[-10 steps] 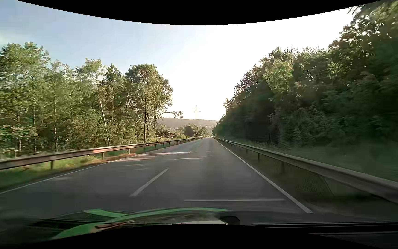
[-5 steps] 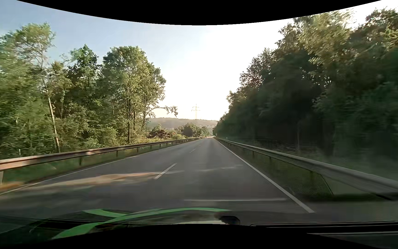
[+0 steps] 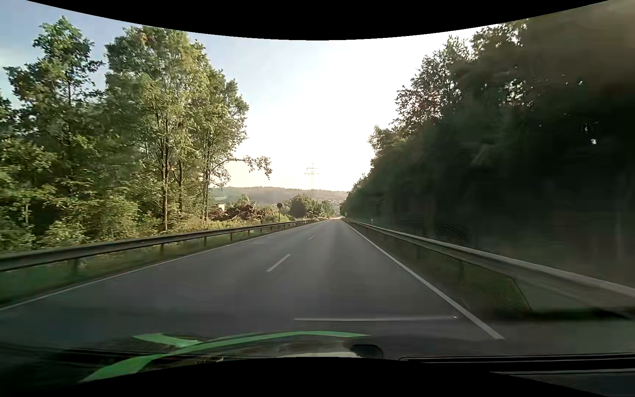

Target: Follow the waypoints while adhering to traffic rules and regulations

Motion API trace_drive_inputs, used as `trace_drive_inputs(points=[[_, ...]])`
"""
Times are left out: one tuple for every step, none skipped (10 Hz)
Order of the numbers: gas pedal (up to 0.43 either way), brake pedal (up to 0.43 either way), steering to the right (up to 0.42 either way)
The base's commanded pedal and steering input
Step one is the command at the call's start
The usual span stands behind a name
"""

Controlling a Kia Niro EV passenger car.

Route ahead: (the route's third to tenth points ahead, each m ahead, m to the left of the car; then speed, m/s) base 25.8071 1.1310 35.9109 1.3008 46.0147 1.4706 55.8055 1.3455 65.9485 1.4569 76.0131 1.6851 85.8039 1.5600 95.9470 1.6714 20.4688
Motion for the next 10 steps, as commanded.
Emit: trace_drive_inputs(points=[[0.138,0.0,0.001],[0.138,0.0,0.001],[0.138,0.0,0.002],[0.138,0.0,0.003],[0.138,0.0,0.003],[0.138,0.0,0.002],[0.15,0.0,0.002],[0.15,0.0,0.002],[0.157,0.0,0.002],[0.157,0.0,0.002]])
